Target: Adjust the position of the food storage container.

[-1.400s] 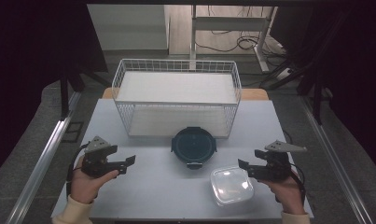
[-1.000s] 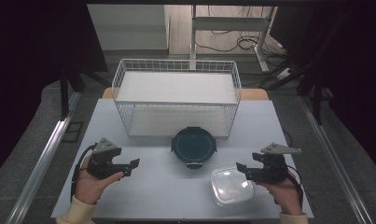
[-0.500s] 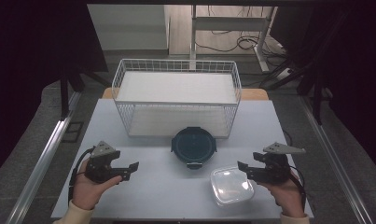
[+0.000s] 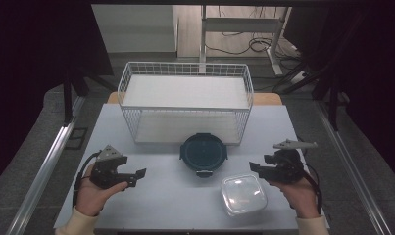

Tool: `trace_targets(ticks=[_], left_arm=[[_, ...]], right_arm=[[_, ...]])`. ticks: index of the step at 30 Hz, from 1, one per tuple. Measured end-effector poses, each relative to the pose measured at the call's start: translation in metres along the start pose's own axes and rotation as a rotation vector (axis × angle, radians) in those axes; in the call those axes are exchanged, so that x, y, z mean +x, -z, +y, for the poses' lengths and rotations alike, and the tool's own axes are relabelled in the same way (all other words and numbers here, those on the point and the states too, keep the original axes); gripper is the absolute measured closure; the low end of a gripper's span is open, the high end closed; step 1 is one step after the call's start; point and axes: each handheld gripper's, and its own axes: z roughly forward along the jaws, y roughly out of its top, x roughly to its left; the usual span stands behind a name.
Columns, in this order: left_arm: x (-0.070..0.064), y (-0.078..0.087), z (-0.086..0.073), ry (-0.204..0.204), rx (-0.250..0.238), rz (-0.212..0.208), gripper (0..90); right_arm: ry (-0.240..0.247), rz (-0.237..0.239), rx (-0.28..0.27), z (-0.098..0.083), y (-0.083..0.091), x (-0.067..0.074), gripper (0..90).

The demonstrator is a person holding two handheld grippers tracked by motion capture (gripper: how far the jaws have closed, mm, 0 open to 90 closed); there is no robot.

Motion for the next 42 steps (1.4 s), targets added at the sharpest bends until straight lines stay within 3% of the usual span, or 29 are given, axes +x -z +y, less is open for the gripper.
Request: trace_targets(ticks=[1, 4, 6, 13, 16, 17, 21, 27, 35, 38, 42], left_arm=[[0.0, 0.0, 0.0, -0.002, 0.002, 0.002, 17.4], [-0.001, -0.002, 0.0, -0.005, 0.008, 0.002, 17.3], [-0.002, -0.003, 0.0, -0.005, 0.014, 0.004, 17.1], [0.001, -0.003, -0.004, 0.006, 0.022, 0.009, 17.1], [0.003, -0.003, -0.006, 0.013, 0.024, 0.008, 17.1], [0.003, -0.003, -0.006, 0.013, 0.025, 0.008, 17.0], [0.005, -0.003, -0.006, 0.014, 0.026, 0.014, 17.1], [0.004, -0.006, -0.007, 0.008, 0.033, 0.012, 17.1], [0.005, -0.008, -0.008, 0.012, 0.039, 0.013, 17.1], [0.005, -0.008, -0.008, 0.012, 0.039, 0.014, 17.1], [0.004, -0.009, -0.008, 0.008, 0.045, 0.013, 17.1]], right_arm=[[0.0, 0.005, 0.018, 0.009, -0.004, -0.001, 45.0], [0.005, 0.019, 0.059, 0.017, -0.011, 0.001, 50.1], [0.041, 0.016, 0.119, 0.028, -0.025, 0.008, 57.9], [0.088, 0.028, 0.192, 0.046, -0.056, 0.018, 73.7], [0.106, 0.01, 0.228, 0.049, -0.072, 0.02, 83.3], [0.114, -0.017, 0.252, 0.049, -0.082, 0.019, 88.3], [0.102, -0.05, 0.293, 0.05, -0.103, 0.008, 89.1], [0.09, -0.062, 0.333, 0.049, -0.126, 0.0, 89.1], [0.102, -0.025, 0.369, 0.047, -0.146, 0.003, 89.3], [0.158, -0.054, 0.396, 0.046, -0.151, 0.01, 89.3], [0.166, -0.059, 0.415, 0.047, -0.156, 0.012, 89.3]])
